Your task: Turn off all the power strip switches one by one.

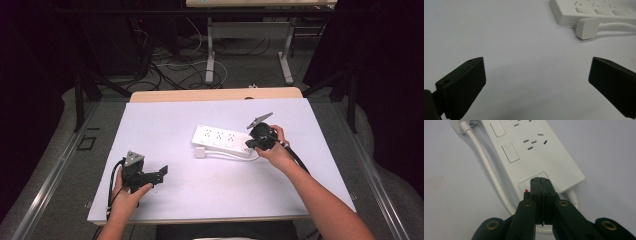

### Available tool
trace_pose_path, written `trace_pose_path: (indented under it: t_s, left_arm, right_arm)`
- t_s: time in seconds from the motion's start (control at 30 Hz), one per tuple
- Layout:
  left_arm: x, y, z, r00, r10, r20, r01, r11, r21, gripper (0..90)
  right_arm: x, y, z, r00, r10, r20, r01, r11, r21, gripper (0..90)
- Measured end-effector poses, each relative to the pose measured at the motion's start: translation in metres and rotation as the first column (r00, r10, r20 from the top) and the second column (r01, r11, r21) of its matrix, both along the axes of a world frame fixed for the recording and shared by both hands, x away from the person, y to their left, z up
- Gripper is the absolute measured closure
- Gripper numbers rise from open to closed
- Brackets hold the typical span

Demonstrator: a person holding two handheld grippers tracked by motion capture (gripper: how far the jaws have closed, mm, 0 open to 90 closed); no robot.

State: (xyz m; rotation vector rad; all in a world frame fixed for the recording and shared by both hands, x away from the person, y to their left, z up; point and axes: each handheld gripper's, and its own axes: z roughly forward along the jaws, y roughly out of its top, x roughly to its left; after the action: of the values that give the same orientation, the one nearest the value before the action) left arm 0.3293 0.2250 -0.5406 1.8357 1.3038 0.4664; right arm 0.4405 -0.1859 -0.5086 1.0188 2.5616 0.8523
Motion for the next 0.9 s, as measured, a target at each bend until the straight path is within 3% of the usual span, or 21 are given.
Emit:
trace_pose_path:
  t_s: [0.13, 0.17, 0.23, 0.47, 0.5, 0.57, 0.67, 0.8, 0.87, 0.9]
  left_arm:
    - [0.0, 0.0, 0.0, 1.0, 0.001, 0.001, -0.001, 1.0, 0.0, 1.0]
    - [0.0, 0.0, 0.0, 1.0, 0.003, 0.003, -0.003, 1.0, 0.0, 1.0]
    - [0.0, 0.0, 0.0, 1.0, 0.004, 0.004, -0.004, 1.0, -0.001, 1.0]
    - [-0.001, 0.001, 0.0, 1.0, 0.002, 0.005, -0.002, 1.0, 0.0, 1.1]
    - [-0.001, 0.001, 0.0, 1.0, 0.003, 0.005, -0.003, 1.0, 0.0, 1.1]
    - [0.0, 0.001, 0.0, 1.0, 0.002, 0.006, -0.002, 1.0, 0.0, 1.1]
    - [-0.001, 0.001, 0.001, 1.0, 0.003, 0.005, -0.003, 1.0, 0.002, 1.1]
    - [-0.001, 0.0, 0.0, 1.0, 0.003, 0.004, -0.003, 1.0, 0.003, 1.1]
    - [-0.001, 0.0, 0.0, 1.0, 0.003, 0.004, -0.003, 1.0, 0.006, 1.1]
    - [-0.001, 0.0, 0.0, 1.0, 0.0, 0.002, 0.0, 1.0, 0.009, 1.1]
  right_arm:
    - [0.005, 0.005, -0.005, 0.9998, -0.016, -0.007, 0.016, 1.0, 0.008, 90.0]
    - [0.007, 0.005, -0.007, 1.0, 0.003, 0.006, -0.003, 1.0, 0.003, 90.0]
    - [0.006, 0.008, -0.008, 0.9993, -0.035, -0.013, 0.035, 0.999, 0.009, 90.0]
    - [0.009, 0.009, -0.011, 0.9995, -0.03, -0.005, 0.03, 1.0, 0.006, 90.0]
    - [0.01, 0.008, -0.013, 0.9997, -0.022, 0.009, 0.022, 0.999, 0.038, 90.0]
    - [0.009, 0.008, -0.011, 0.9988, -0.043, -0.022, 0.043, 0.999, 0.014, 90.0]
    - [0.009, 0.008, -0.012, 0.9995, -0.027, -0.014, 0.027, 1.0, 0.002, 90.0]
    - [0.01, 0.006, -0.013, 0.9992, -0.034, -0.022, 0.035, 0.999, 0.028, 90.0]
    - [0.011, 0.004, -0.016, 0.9993, -0.036, -0.005, 0.037, 0.997, 0.074, 90.0]
    - [0.011, 0.003, -0.016, 0.9993, -0.03, -0.023, 0.031, 0.998, 0.059, 90.0]
